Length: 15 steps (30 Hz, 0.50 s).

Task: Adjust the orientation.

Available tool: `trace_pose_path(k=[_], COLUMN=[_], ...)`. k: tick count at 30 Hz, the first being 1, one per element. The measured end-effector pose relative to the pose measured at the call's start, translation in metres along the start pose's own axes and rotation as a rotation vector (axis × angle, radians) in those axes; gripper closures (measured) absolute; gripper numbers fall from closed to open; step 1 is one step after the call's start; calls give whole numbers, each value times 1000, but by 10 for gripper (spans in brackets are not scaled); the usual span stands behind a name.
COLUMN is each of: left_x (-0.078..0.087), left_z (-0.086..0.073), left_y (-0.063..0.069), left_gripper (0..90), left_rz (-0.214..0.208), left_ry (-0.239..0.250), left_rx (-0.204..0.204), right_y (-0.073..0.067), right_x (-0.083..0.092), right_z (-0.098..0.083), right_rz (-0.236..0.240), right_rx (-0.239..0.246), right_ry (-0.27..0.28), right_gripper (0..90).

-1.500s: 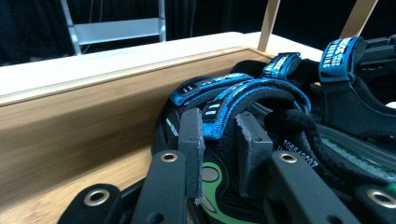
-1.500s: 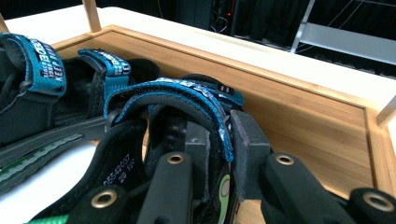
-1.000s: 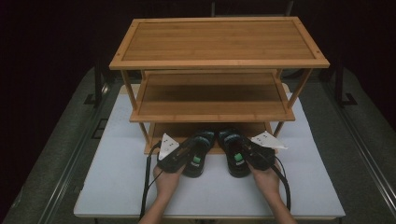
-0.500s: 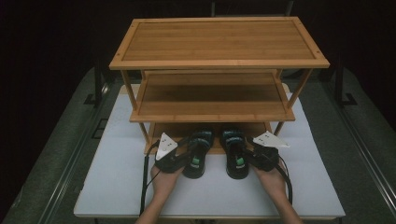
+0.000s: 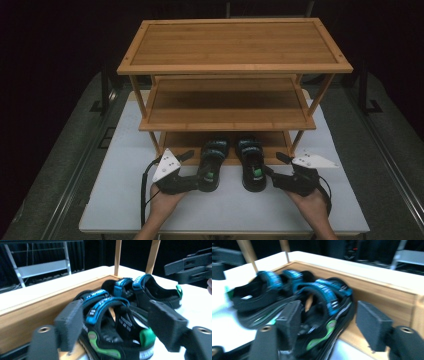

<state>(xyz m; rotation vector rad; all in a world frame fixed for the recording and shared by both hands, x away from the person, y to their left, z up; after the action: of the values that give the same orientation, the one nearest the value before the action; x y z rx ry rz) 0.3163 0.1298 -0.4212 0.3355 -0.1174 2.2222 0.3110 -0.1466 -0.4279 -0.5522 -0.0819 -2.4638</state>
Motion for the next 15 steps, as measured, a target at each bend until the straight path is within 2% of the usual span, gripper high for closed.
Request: trace_pose_path(k=[2, 5, 6, 7, 8, 12, 15], left_x=[5, 12, 14, 17, 17, 15, 12], left_z=[-3, -8, -11, -18, -18, -33, -41], left_y=[0, 2, 3, 5, 5, 8, 8], left_gripper=[234, 186, 173, 166, 166, 166, 166], left_rz=[-2, -5, -4, -15, -15, -35, -17], left_ry=[-17, -39, -48, -77, -77, -138, -180], left_rx=[-9, -28, -44, -64, -64, -77, -100], right_y=[-2, -10, -12, -14, -14, -20, -21], right_x=[4, 19, 21, 22, 22, 16, 7], right_z=[-2, -13, -16, -21, -21, -40, -48], right_rz=[10, 35, 41, 43, 43, 38, 36], right_rx=[14, 71, 79, 85, 85, 114, 115], right_ry=[0, 15, 7, -10, -10, -104, -149], right_gripper=[263, 242, 231, 224, 224, 217, 217])
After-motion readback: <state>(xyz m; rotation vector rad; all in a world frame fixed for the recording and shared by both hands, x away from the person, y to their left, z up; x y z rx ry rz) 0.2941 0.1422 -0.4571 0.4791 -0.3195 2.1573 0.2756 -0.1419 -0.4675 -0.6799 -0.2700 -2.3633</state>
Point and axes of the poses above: each handheld gripper's, and its own axes: x roughly backward along the jaws, z roughly out of its top, y roughly to its right, the point moved 7 cm from there along -x, roughly forward along the jaws, and after that the axes turned 3 degrees about -z, right-handed, at the moved point
